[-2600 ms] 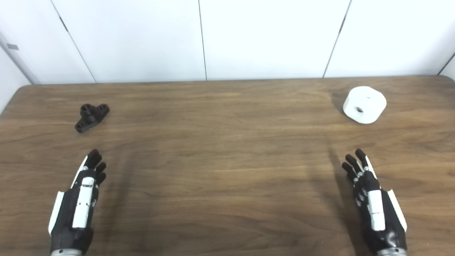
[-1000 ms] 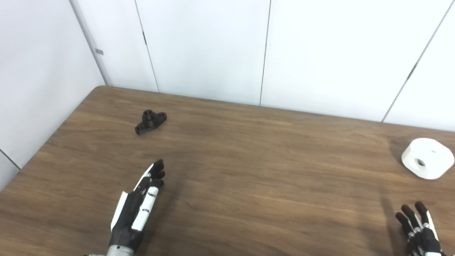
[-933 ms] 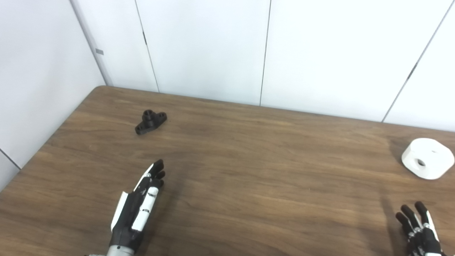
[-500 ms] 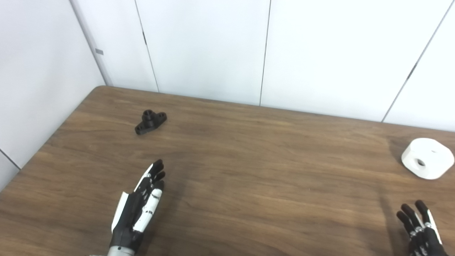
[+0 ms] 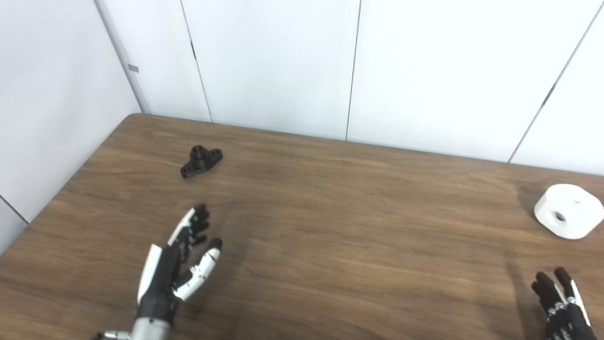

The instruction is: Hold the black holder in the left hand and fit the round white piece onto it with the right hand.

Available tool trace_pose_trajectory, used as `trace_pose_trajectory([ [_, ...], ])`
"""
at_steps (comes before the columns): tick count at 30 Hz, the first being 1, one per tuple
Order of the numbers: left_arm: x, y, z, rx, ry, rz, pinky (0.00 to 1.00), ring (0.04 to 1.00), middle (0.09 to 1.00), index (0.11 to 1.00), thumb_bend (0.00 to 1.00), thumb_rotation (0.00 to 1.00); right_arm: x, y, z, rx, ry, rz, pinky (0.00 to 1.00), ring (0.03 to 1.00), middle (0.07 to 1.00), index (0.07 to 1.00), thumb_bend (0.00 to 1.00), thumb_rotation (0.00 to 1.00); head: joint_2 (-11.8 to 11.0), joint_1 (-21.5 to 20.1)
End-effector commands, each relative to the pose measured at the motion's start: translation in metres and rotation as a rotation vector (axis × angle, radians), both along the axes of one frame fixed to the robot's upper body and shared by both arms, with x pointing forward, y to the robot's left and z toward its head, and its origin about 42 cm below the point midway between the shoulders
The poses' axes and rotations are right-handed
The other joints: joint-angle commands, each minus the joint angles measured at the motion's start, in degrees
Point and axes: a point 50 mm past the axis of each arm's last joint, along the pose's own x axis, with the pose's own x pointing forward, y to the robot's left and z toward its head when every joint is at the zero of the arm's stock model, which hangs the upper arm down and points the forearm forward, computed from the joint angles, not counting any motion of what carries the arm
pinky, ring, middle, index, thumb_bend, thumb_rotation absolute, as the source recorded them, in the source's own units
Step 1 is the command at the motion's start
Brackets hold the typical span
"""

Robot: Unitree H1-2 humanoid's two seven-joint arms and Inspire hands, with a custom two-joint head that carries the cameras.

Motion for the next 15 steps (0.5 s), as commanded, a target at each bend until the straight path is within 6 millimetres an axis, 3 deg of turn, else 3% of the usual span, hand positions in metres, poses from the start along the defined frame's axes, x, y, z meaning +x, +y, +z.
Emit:
trace_pose_trajectory([
  [1, 0.015, 0.008, 0.032, 0.077, -0.102, 0.015, 0.89, 0.902, 0.919, 0.933, 0.50, 0.35, -0.006, 0.002, -0.011, 0.021, 0.037, -0.023, 1.00, 0.938, 0.927, 0.971, 0.70, 1.00, 0.00, 0.03],
  [7, 0.038, 0.018, 0.058, 0.107, -0.135, 0.054, 0.88, 0.905, 0.913, 0.930, 0.54, 0.21, -0.007, 0.002, -0.012, 0.016, 0.039, -0.025, 1.00, 0.934, 0.922, 0.973, 0.71, 1.00, 0.02, -0.07],
  [15, 0.058, 0.026, 0.071, 0.163, -0.131, 0.094, 0.86, 0.883, 0.894, 0.907, 0.58, 0.24, -0.007, 0.003, -0.013, 0.012, 0.038, -0.025, 1.00, 0.925, 0.912, 0.957, 0.71, 1.00, 0.13, -0.44],
])
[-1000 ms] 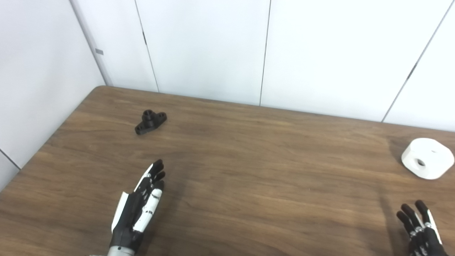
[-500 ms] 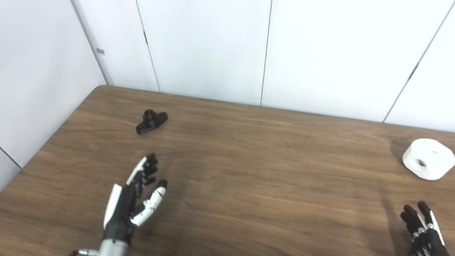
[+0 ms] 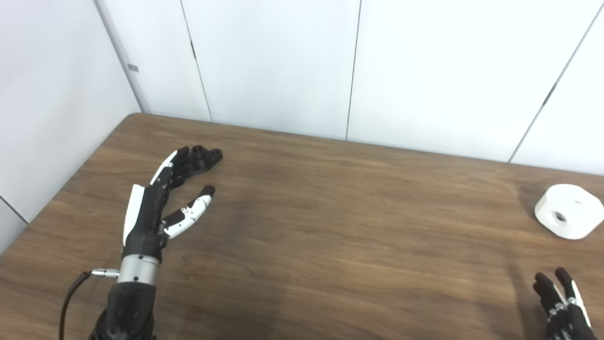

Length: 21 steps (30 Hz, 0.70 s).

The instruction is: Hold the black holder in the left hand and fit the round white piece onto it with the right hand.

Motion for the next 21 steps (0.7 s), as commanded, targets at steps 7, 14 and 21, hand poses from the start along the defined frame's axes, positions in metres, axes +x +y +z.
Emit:
trace_pose_trajectory([
  [7, 0.032, 0.029, 0.030, 0.107, -0.050, 0.061, 0.82, 0.875, 0.902, 0.900, 0.62, 0.21, -0.007, 0.000, -0.013, 0.013, 0.034, -0.021, 0.99, 0.926, 0.912, 0.958, 0.73, 1.00, 0.11, -0.06],
  [14, 0.054, 0.046, 0.037, 0.134, -0.024, 0.089, 0.90, 0.913, 0.912, 0.907, 0.68, 0.27, -0.008, -0.001, -0.013, 0.011, 0.031, -0.021, 1.00, 0.933, 0.911, 0.965, 0.73, 1.00, 0.16, 0.06],
  [21, 0.076, 0.060, 0.031, 0.224, 0.034, 0.122, 0.90, 0.919, 0.915, 0.904, 0.73, 0.27, -0.008, 0.000, -0.016, 0.009, 0.030, -0.015, 0.99, 0.927, 0.920, 0.958, 0.74, 1.00, 0.07, -0.38],
])
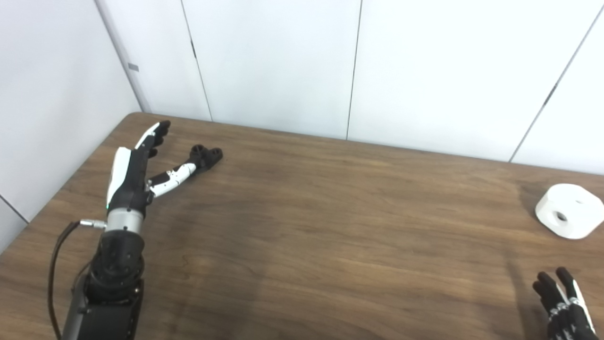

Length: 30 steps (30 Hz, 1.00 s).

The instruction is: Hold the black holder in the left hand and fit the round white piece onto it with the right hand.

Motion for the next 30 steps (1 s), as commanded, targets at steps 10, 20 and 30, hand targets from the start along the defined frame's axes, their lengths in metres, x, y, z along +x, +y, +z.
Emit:
trace_pose_trajectory([
  [10, 0.036, 0.015, 0.013, 0.104, 0.044, 0.069, 0.95, 0.983, 0.954, 0.895, 0.75, 0.28, -0.006, 0.005, -0.017, 0.031, 0.047, -0.032, 0.96, 0.916, 0.900, 0.960, 0.71, 1.00, -0.17, -0.79],
  [20, 0.054, 0.022, 0.001, 0.235, 0.106, 0.122, 1.00, 0.988, 0.929, 0.865, 0.87, 0.42, -0.002, 0.006, -0.015, 0.055, 0.024, -0.014, 0.98, 0.938, 0.929, 0.975, 0.76, 0.99, 0.17, -1.21],
  [30, 0.066, 0.030, -0.010, 0.370, 0.184, 0.157, 1.00, 0.972, 0.916, 0.846, 0.88, 0.43, -0.002, 0.001, -0.019, 0.085, 0.034, -0.002, 1.00, 0.940, 0.922, 0.974, 0.74, 0.98, 0.27, -1.12],
])
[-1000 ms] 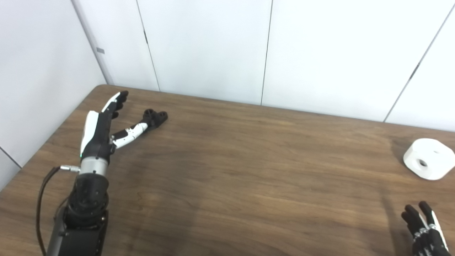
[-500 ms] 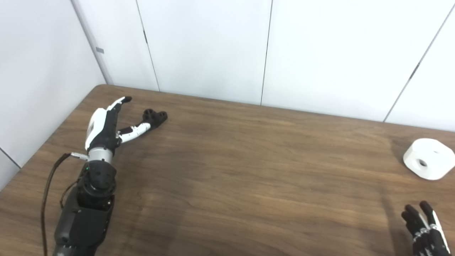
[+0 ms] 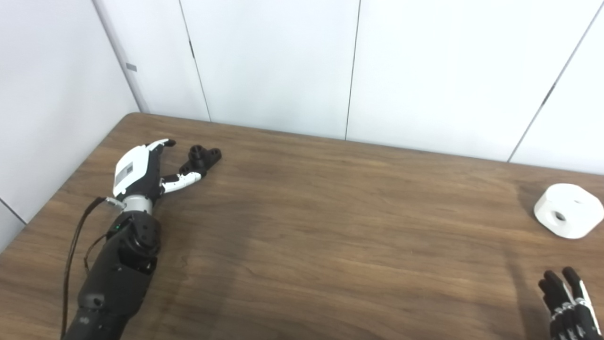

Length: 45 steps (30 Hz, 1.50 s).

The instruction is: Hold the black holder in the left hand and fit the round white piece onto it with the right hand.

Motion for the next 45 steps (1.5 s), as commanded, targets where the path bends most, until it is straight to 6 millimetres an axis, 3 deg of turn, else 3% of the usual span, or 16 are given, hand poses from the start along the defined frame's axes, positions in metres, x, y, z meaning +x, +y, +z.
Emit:
trace_pose_trajectory([
  [1, 0.011, 0.008, 0.028, 0.074, -0.079, 0.002, 1.00, 0.967, 0.914, 0.844, 0.87, 0.42, -0.003, 0.002, -0.019, 0.037, 0.066, -0.011, 1.00, 0.947, 0.917, 0.972, 0.74, 0.98, 0.01, 0.02],
  [14, 0.027, 0.009, 0.024, 0.051, -0.025, -0.009, 1.00, 0.958, 0.897, 0.821, 0.85, 0.39, -0.004, 0.000, -0.018, 0.042, 0.066, -0.008, 1.00, 0.947, 0.919, 0.970, 0.73, 0.97, -0.29, -0.55],
  [24, 0.035, 0.009, 0.019, 0.015, -0.011, -0.002, 0.98, 0.969, 0.904, 0.817, 0.84, 0.36, -0.005, -0.003, -0.018, 0.026, 0.050, -0.019, 0.97, 0.891, 0.899, 0.942, 0.72, 0.96, -0.15, -0.69],
  [45, 0.042, 0.016, 0.010, 0.096, 0.076, 0.004, 1.00, 0.962, 0.891, 0.764, 0.80, 0.35, -0.008, -0.002, -0.016, 0.037, 0.067, -0.015, 1.00, 0.946, 0.911, 0.957, 0.72, 0.97, 0.25, -0.82],
])
